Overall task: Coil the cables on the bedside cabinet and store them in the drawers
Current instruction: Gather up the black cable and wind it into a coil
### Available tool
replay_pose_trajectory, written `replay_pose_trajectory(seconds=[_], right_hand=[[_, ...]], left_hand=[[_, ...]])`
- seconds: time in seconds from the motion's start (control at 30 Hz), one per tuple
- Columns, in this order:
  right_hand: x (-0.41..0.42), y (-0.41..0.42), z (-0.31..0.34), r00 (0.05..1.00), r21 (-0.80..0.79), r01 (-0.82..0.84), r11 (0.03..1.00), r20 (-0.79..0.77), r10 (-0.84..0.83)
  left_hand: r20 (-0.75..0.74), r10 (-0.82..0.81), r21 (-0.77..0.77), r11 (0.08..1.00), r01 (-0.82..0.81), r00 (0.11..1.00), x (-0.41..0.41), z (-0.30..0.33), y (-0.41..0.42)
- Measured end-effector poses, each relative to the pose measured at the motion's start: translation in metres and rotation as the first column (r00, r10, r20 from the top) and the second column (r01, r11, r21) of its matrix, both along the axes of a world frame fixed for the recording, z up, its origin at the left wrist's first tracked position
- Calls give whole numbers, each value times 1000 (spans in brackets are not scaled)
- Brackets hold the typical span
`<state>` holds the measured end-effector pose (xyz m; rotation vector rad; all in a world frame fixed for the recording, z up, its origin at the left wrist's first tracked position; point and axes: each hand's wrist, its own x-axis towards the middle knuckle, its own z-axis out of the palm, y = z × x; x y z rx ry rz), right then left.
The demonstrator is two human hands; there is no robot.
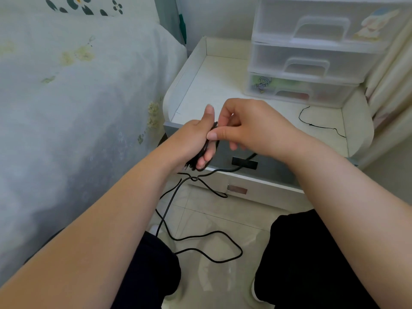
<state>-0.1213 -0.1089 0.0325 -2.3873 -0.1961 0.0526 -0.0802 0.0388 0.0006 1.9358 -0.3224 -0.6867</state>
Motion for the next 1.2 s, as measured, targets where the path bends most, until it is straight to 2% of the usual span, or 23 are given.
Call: replay_pose_trajectory(seconds=[0.13, 0.2, 0.33, 0.47, 0.6, 0.9, 1.0, 1.07, 1.13, 1.2], right_hand=[[14, -11, -5, 993, 33, 111, 993, 27, -111], [20, -12, -10, 989, 79, 147, 986, 16, -149], [26, -12, -15, 998, 336, 43, 941, -54, -26], [31, -24, -17, 992, 608, 1, 794, -100, 74], [34, -21, -29, 990, 662, 33, 749, -123, 66], [41, 0, -47, 949, 766, 286, 576, -311, -58], [38, 7, -47, 922, 742, 357, 567, -376, -89], [36, 16, -53, 923, 705, 331, 627, -381, -58], [33, 26, -62, 918, 661, 297, 689, -396, -15], [25, 37, -70, 882, 663, 303, 685, -467, 62]], left_hand=[[-261, -104, -324, 946, 15, 960, -4, 12, 3], [-334, -199, -427, 903, 41, 921, -2, 17, 10], [-366, -312, -477, 872, 112, 877, 0, 19, 19], [-402, -371, -489, 860, 146, 837, 0, 20, 25], [-393, -377, -509, 849, 143, 839, -3, 25, 26], [-403, -231, -649, 754, -99, 885, -2, 26, 19], [-425, -207, -716, 672, -187, 881, 2, 27, 18], [-432, -141, -758, 592, -274, 891, 8, 30, 20], [-458, -54, -790, 483, -378, 887, 15, 32, 25], [-516, 10, -797, 360, -485, 857, 22, 32, 29]])
